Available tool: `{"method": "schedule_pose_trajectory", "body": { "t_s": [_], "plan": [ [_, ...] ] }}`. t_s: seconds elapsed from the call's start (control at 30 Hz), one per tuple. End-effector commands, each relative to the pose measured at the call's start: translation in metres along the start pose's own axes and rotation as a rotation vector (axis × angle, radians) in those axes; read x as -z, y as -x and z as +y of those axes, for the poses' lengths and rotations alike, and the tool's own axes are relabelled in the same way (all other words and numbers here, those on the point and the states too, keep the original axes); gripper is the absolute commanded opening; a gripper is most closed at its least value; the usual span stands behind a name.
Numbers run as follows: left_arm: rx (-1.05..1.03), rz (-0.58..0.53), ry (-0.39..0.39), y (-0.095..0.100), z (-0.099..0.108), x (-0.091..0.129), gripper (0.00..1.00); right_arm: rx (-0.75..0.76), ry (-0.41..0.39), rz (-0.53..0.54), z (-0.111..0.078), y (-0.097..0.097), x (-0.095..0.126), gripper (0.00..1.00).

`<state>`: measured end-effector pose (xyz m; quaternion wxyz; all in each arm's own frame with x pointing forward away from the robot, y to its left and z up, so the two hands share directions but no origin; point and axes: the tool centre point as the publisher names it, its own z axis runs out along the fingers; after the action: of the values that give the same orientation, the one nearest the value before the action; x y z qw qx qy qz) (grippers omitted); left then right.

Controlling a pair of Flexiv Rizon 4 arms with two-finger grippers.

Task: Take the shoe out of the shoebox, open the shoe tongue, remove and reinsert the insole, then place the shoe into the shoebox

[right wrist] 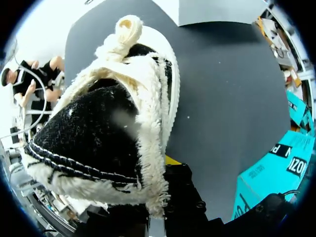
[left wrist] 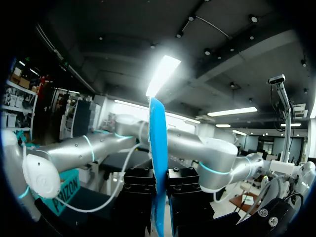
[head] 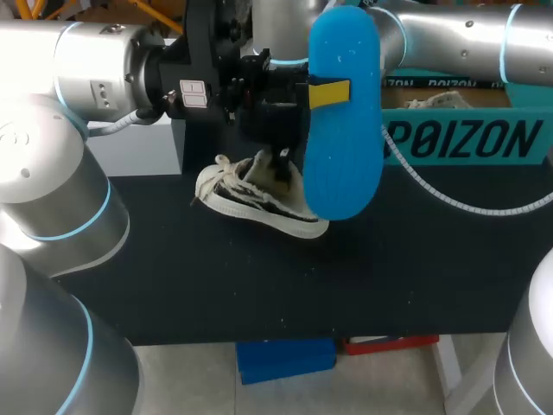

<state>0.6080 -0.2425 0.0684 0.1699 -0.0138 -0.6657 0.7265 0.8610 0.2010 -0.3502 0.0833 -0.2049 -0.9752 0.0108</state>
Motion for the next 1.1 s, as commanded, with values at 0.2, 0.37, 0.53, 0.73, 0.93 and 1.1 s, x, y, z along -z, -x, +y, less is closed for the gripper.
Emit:
{"method": "schedule_pose_trajectory", "body": {
  "t_s": [0.2,0.37,0.53,0.73,0.93,1.1],
  "plan": [
    [0.000,-0.003,0.001,0.000,0.001,-0.002,0.00,-0.693,0.191,-0.094,-0.030,-0.013,0.042,0.00],
    [0.000,-0.003,0.001,0.000,0.001,-0.002,0.00,-0.879,0.138,-0.167,-0.033,-0.015,0.034,0.00],
    [0.000,-0.003,0.001,0.000,0.001,-0.002,0.00,-1.001,0.090,-0.236,-0.033,-0.013,0.030,0.00],
    [0.000,-0.003,0.001,0.000,0.001,-0.002,0.00,-1.070,0.036,-0.269,-0.035,-0.006,0.023,0.00],
    [0.000,-0.003,0.001,0.000,0.001,-0.002,0.00,-1.117,0.013,-0.289,-0.037,0.003,0.017,0.00],
    [0.000,-0.003,0.001,0.000,0.001,-0.002,0.00,-1.156,-0.004,-0.290,-0.039,0.015,0.006,0.00]
  ]
}}
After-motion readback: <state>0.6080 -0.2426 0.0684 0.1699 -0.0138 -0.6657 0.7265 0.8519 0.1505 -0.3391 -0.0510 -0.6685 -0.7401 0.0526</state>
